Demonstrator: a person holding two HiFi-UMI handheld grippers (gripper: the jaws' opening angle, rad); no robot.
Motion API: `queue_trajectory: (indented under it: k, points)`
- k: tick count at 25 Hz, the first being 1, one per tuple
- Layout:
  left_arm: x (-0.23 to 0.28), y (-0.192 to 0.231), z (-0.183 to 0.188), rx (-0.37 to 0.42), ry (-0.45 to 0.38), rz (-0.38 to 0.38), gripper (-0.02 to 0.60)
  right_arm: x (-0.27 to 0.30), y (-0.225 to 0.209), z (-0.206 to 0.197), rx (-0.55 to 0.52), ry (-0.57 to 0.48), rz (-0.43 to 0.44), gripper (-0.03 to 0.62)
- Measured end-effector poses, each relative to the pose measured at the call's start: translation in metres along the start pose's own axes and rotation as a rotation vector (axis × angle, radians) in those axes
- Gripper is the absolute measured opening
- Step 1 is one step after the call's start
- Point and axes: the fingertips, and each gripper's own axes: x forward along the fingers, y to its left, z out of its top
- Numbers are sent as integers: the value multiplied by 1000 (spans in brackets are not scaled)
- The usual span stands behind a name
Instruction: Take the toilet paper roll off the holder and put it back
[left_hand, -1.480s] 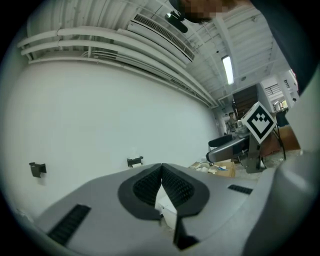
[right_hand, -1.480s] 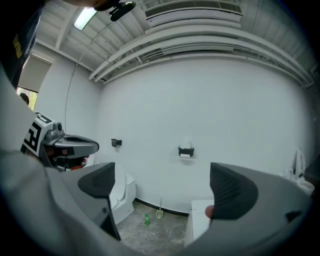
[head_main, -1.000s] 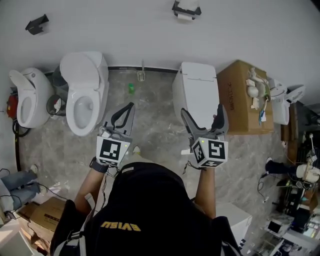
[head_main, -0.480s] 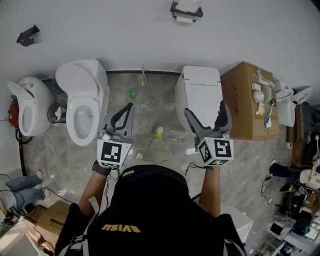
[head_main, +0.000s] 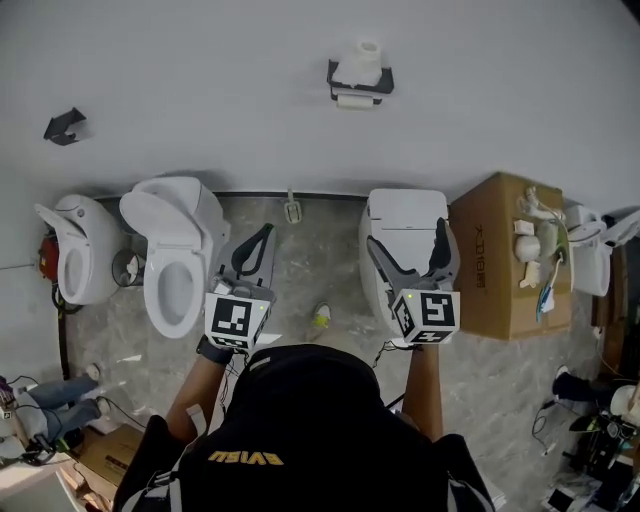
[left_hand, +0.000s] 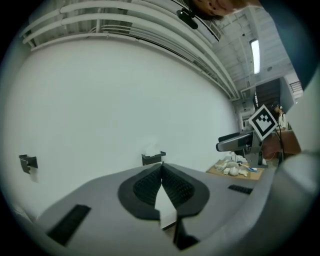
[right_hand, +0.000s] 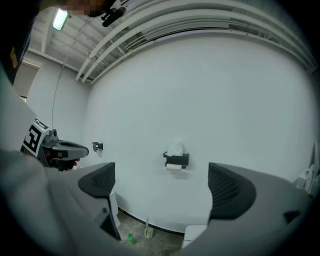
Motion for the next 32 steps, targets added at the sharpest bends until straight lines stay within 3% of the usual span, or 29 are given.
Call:
queue_trajectory:
  k: [8, 17, 23, 32]
  points:
    - [46, 13, 9, 6, 36, 96, 11, 51, -50, -5, 75, -21, 39, 581]
    - [103, 38, -2, -27, 79, 115, 11, 114, -64, -13, 82, 35, 78, 581]
    - [172, 62, -14, -64, 48, 54, 11, 159, -78, 0, 32, 39, 33, 581]
    - [291, 95, 3, -111, -28, -73, 11, 243, -95, 21, 3, 73, -23, 581]
